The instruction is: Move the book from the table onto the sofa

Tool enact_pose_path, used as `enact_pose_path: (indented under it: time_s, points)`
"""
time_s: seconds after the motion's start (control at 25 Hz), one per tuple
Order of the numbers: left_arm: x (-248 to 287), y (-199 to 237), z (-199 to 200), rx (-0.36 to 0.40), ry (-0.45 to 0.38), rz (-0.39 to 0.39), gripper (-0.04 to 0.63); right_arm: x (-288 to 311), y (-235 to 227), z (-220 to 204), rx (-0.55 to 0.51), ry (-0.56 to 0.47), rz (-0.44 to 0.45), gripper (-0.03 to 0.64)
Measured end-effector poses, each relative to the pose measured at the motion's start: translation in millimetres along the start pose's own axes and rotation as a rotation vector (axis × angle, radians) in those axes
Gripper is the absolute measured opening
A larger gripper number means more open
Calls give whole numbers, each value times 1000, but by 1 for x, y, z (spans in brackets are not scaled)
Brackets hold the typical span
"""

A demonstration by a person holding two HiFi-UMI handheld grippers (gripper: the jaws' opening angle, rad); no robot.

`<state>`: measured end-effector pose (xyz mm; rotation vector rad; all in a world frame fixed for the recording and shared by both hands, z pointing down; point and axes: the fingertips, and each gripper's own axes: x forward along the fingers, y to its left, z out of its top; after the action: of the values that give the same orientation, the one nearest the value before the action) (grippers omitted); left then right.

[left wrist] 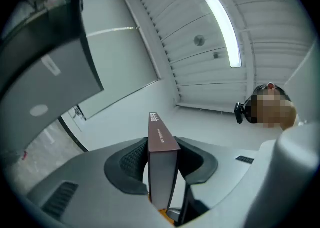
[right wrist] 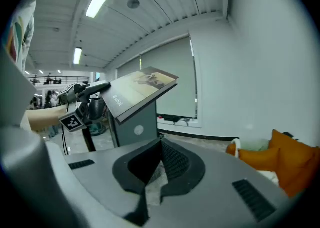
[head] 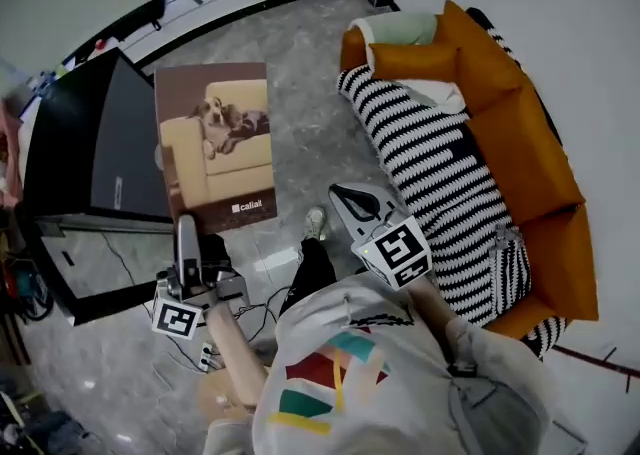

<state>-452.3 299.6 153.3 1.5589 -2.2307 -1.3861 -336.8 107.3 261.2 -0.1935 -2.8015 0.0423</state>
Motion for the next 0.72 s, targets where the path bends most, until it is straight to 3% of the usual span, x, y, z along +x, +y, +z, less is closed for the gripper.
enact_pose_path:
  time_s: [0.16, 0.32, 0.48, 0.6, 0.72]
  points:
    - [82, 43, -37, -119, 78, -77, 153, 12, -65, 2, 71, 53, -155, 12]
    - [146, 84, -70, -224, 173, -109, 153, 49, -110, 43, 82, 35, -206, 12]
    - [207, 112, -88, -266, 237, -141, 153, 83, -140, 80, 52, 6, -216, 12]
    - [229, 129, -101, -315, 270, -175, 153, 86, -153, 71, 52, 23, -277, 12]
    - [259, 128, -144, -334, 370, -211, 153, 55, -188, 45, 145, 17, -386, 12]
